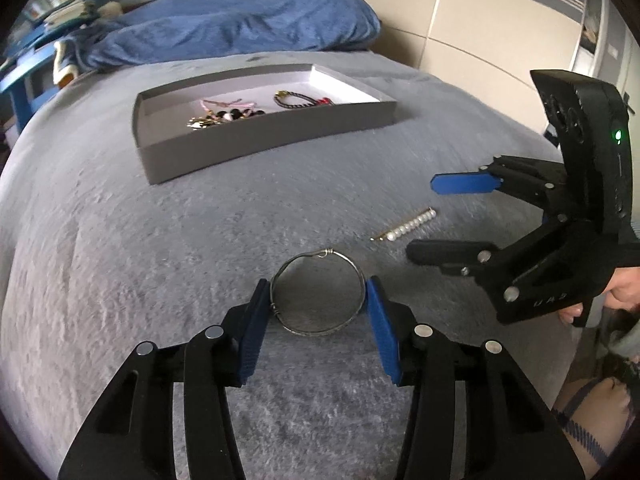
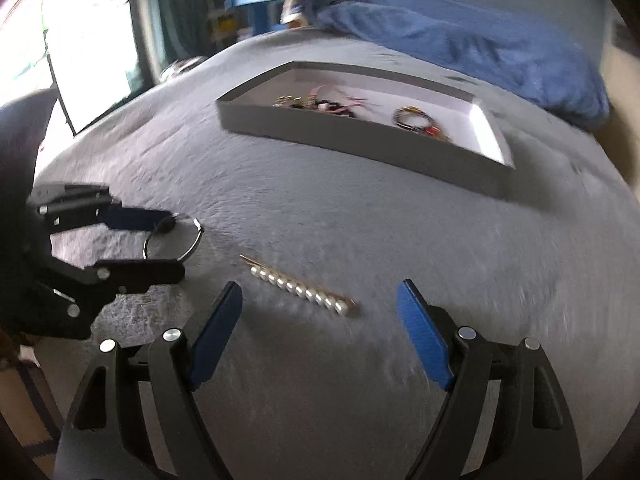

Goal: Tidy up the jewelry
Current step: 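Grasp the pearl hair pin with the right tool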

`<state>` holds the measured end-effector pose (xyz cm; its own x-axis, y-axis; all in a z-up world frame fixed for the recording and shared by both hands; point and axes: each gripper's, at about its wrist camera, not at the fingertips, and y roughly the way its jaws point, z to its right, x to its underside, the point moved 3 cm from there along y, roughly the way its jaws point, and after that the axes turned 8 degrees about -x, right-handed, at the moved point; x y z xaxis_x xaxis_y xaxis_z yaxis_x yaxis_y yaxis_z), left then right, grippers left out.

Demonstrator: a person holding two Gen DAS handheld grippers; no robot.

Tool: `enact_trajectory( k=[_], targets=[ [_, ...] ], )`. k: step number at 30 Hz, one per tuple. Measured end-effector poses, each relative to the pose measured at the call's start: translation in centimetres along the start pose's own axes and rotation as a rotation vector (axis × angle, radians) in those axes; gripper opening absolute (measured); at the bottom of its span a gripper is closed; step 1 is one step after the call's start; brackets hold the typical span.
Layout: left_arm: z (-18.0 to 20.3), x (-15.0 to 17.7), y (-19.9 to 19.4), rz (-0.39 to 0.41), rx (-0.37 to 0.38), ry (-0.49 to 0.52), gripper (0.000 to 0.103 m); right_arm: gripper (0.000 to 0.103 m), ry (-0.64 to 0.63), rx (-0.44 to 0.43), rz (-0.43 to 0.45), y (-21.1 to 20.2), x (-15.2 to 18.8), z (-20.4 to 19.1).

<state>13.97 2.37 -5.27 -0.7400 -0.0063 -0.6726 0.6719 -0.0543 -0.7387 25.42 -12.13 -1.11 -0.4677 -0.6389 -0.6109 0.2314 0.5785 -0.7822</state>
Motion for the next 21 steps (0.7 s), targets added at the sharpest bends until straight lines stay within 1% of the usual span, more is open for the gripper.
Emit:
enact_trajectory(
  k=[2, 4, 5, 6, 7, 8, 9, 10, 11, 14, 17, 21],
  targets=[
    [-0.4, 0.0, 0.0, 0.001, -0.002, -0.023, 0.050, 0.078, -0.031, -0.011, -0.020, 0.6, -0.2, -0.2],
    [-0.8, 0.0, 0.0, 0.002, -0.002, -0.041, 0.050, 0.071, -0.052, -0.034, -0.034, 1.1, -0.1, -0.4],
    [-0.8, 0.0, 0.0, 0.003, -0.002, -0.046, 0.050, 0.063, -0.058, -0.045, -0.034, 1.1, 0.0, -0.5],
    [-0.9, 0.0, 0.0, 0.001, 0.001, -0.050, 0.050, 0.058, -0.067, -0.052, -0.028, 1.1, 0.2, -0.7],
    [-0.9, 0.0, 0.0, -0.001, 0.003, -0.052, 0.050, 0.054, -0.073, -0.057, -0.022, 1.0, 0.3, -0.9],
    [-0.9, 0.0, 0.0, -0.002, 0.002, -0.052, 0.050, 0.047, -0.074, -0.062, -0.017, 1.0, 0.4, -1.1],
    [-0.9, 0.0, 0.0, -0.003, 0.001, -0.051, 0.050, 0.040, -0.070, -0.069, -0.013, 1.0, 0.5, -1.2],
    [-0.9, 0.0, 0.0, -0.003, 0.000, -0.050, 0.050, 0.035, -0.061, -0.078, -0.007, 0.9, 0.5, -1.2],
    [-0.8, 0.0, 0.0, -0.003, -0.002, -0.048, 0.050, 0.027, -0.054, -0.082, -0.003, 0.8, 0.5, -1.2],
    [-0.8, 0.0, 0.1, -0.003, -0.001, -0.050, 0.050, 0.011, -0.016, -0.082, 0.016, 0.5, 0.6, -1.2],
    [-0.9, 0.0, 0.2, -0.007, 0.000, -0.048, 0.050, 0.006, 0.039, -0.101, 0.040, 0.1, 0.8, -0.7],
    [-0.9, 0.1, 0.1, -0.008, -0.003, -0.045, 0.050, 0.006, 0.109, -0.104, 0.068, -0.5, 0.9, 0.4]
  ],
)
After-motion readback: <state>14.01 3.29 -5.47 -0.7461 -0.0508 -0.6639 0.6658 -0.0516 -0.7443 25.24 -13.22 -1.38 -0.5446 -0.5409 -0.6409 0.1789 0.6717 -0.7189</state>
